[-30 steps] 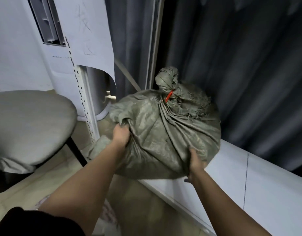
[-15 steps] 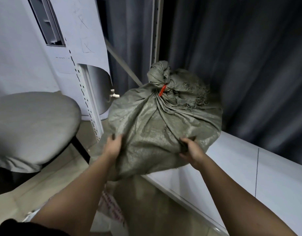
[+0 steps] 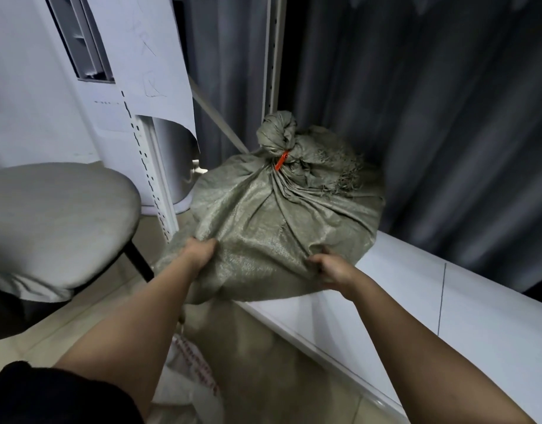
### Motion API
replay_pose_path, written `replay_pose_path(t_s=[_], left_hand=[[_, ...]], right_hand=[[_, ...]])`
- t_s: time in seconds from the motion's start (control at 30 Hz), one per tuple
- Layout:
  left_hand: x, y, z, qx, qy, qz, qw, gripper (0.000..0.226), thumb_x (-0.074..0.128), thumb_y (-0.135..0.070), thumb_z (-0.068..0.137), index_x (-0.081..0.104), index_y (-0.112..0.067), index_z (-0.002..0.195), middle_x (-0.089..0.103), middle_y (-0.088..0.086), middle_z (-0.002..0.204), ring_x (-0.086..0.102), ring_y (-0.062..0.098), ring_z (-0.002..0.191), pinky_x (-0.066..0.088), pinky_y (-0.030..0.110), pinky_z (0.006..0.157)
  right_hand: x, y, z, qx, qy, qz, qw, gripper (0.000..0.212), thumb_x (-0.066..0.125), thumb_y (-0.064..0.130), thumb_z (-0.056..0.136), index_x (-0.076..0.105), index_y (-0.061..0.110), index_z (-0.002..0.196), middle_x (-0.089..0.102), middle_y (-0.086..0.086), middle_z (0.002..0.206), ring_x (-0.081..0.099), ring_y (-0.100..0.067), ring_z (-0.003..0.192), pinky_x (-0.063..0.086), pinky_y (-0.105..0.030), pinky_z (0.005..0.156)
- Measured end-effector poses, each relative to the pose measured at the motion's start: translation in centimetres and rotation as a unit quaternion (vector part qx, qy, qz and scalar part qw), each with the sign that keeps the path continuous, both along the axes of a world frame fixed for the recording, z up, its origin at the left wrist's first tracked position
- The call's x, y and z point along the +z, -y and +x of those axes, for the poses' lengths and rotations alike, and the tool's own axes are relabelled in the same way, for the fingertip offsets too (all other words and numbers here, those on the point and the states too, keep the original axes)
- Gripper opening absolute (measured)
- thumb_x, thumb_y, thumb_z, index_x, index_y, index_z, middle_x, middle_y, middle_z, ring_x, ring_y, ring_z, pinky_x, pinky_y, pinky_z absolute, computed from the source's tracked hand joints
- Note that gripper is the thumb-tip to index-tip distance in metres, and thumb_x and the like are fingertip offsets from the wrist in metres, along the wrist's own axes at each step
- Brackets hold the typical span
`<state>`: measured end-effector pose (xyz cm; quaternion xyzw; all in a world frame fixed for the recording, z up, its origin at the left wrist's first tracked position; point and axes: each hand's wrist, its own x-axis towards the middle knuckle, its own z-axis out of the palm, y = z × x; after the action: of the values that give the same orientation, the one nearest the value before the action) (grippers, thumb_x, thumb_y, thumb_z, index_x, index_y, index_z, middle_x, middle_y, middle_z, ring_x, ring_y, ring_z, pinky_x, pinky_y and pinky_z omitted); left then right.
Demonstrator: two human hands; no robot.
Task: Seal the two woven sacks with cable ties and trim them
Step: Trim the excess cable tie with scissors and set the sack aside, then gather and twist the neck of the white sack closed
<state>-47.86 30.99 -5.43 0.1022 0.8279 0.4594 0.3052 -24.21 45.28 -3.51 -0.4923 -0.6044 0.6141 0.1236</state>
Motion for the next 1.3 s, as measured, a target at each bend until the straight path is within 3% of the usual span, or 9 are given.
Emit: replay_pose_path(t_s=[0.1,0.23,0.47,0.57,0.77,0.87,1.0,1.1,1.3], left_hand=[[3.8,0.4,2.8,-0.056,-0.015,-0.002,0.998,0.057,0.060,-0.034,0.082,0.047,0.002,0.124,0.059,0.018,0.117,0.061,0.034,0.099,0.051,0.036,0.086],[9.0,2.2,7.5,-0.154,-0.040,-0.034,0.987,0.049,0.050,-0.024,0.093,0.043,0.005,0.131,0.053,0.017,0.116,0.054,0.024,0.086,0.046,0.030,0.068],[14.1,8.8,13.7,-0.244,-0.028,-0.084,0.966,0.043,0.045,-0.038,0.095,0.047,-0.011,0.127,0.049,0.008,0.118,0.052,0.026,0.103,0.040,0.032,0.080],[15.1,11.3,16.1,-0.260,-0.038,-0.093,0.960,0.020,0.046,-0.031,0.095,0.052,-0.012,0.098,0.053,0.012,0.103,0.051,0.024,0.083,0.036,0.027,0.064],[15.3,15.5,19.8,-0.297,-0.116,-0.128,0.939,0.025,0.047,-0.025,0.093,0.056,-0.004,0.083,0.056,0.009,0.071,0.050,0.022,0.058,0.033,0.022,0.050],[15.2,18.0,21.3,-0.313,-0.143,-0.161,0.925,0.024,0.047,-0.022,0.093,0.056,-0.003,0.080,0.057,0.013,0.079,0.049,0.020,0.053,0.035,0.022,0.045],[15.0,21.9,21.8,-0.304,-0.178,-0.163,0.922,0.034,0.052,-0.023,0.091,0.061,0.003,0.112,0.062,0.021,0.112,0.061,0.034,0.102,0.041,0.026,0.073],[15.0,25.7,21.2,-0.286,-0.217,-0.213,0.909,0.048,0.052,-0.034,0.088,0.056,-0.004,0.126,0.057,0.019,0.130,0.054,0.034,0.118,0.043,0.031,0.094],[13.6,34.2,17.9,-0.192,-0.230,-0.376,0.877,0.080,0.048,-0.056,0.084,0.019,-0.017,0.148,0.013,0.015,0.157,0.014,0.037,0.144,0.012,0.053,0.117]], right_hand=[[2.7,2.1,0.6,0.037,0.011,0.008,0.999,0.008,0.049,0.010,0.094,0.051,0.015,0.100,0.049,-0.003,0.073,0.046,-0.013,0.062,0.038,-0.025,0.055],[6.3,6.1,2.0,0.071,0.019,0.033,0.997,0.020,0.048,0.011,0.094,0.048,0.019,0.076,0.049,-0.002,0.071,0.045,-0.013,0.058,0.035,-0.022,0.054],[10.7,15.0,6.6,0.130,0.031,0.033,0.991,0.011,0.045,0.025,0.097,0.050,0.023,0.087,0.061,0.007,0.082,0.058,-0.011,0.068,0.038,-0.023,0.062],[11.5,18.3,8.3,0.142,0.024,0.027,0.989,0.009,0.047,0.023,0.094,0.050,0.023,0.086,0.062,0.003,0.086,0.059,-0.012,0.069,0.038,-0.024,0.062],[12.3,22.7,12.2,0.122,0.007,0.026,0.992,0.006,0.045,0.021,0.096,0.050,0.020,0.092,0.062,0.002,0.084,0.056,-0.012,0.066,0.035,-0.023,0.058],[12.1,24.8,14.1,0.108,0.026,0.028,0.993,0.007,0.045,0.020,0.096,0.050,0.017,0.098,0.062,0.001,0.084,0.054,-0.013,0.064,0.034,-0.023,0.056],[11.7,28.4,15.7,0.108,0.046,0.036,0.992,0.008,0.045,0.022,0.095,0.052,0.018,0.093,0.063,0.001,0.089,0.057,-0.013,0.068,0.035,-0.025,0.060],[11.4,31.7,16.1,0.121,0.057,0.043,0.990,0.010,0.045,0.023,0.094,0.051,0.017,0.099,0.063,-0.002,0.096,0.058,-0.018,0.076,0.035,-0.026,0.063],[9.6,38.5,12.6,0.219,0.141,0.051,0.964,0.038,0.055,0.033,0.089,0.046,0.011,0.118,0.052,-0.013,0.113,0.052,-0.025,0.092,0.038,-0.030,0.073]])
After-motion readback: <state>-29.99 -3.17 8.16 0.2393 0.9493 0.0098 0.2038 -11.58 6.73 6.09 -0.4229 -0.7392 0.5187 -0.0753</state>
